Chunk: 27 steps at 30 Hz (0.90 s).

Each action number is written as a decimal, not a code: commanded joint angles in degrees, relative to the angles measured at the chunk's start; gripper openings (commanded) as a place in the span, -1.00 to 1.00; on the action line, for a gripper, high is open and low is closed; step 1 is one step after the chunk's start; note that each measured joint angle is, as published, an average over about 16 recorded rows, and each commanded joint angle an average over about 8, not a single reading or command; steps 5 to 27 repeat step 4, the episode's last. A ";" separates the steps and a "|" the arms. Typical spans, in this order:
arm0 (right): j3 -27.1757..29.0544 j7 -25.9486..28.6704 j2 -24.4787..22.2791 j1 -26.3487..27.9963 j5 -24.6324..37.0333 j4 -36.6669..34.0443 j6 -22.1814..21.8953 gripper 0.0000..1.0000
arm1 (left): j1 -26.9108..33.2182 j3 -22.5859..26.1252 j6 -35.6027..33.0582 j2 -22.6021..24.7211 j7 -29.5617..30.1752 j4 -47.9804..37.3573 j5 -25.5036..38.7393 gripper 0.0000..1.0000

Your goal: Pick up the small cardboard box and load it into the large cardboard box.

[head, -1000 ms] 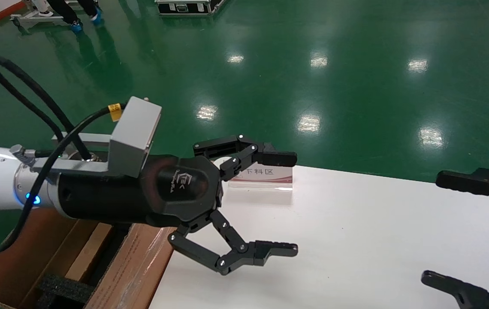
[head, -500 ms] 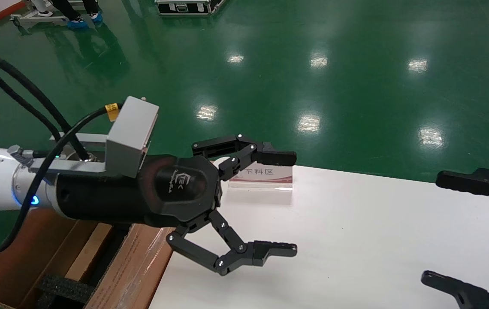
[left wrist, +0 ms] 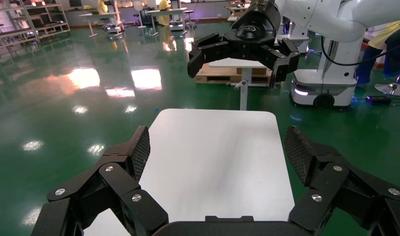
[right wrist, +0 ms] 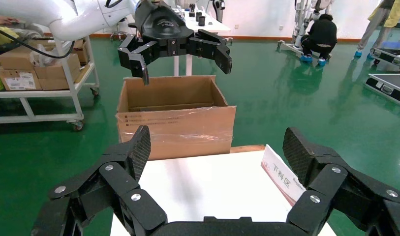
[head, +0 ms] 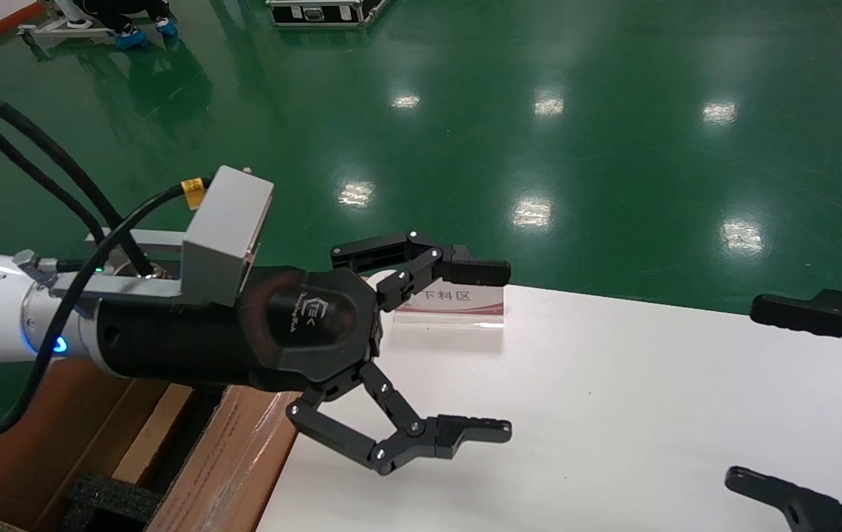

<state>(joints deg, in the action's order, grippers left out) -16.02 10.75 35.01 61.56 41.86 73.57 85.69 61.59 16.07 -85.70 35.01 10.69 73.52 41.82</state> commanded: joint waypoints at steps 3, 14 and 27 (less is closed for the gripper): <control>0.01 0.00 0.00 -0.01 0.00 -0.01 -0.01 1.00 | -0.03 -0.03 0.00 0.00 -0.02 -0.01 0.00 1.00; 0.01 0.00 0.00 -0.01 0.00 -0.01 -0.01 1.00 | -0.03 -0.03 0.01 0.00 -0.02 -0.01 -0.01 1.00; 0.01 0.00 0.00 -0.01 0.00 -0.01 -0.01 1.00 | -0.03 -0.03 0.01 0.00 -0.02 -0.01 -0.01 1.00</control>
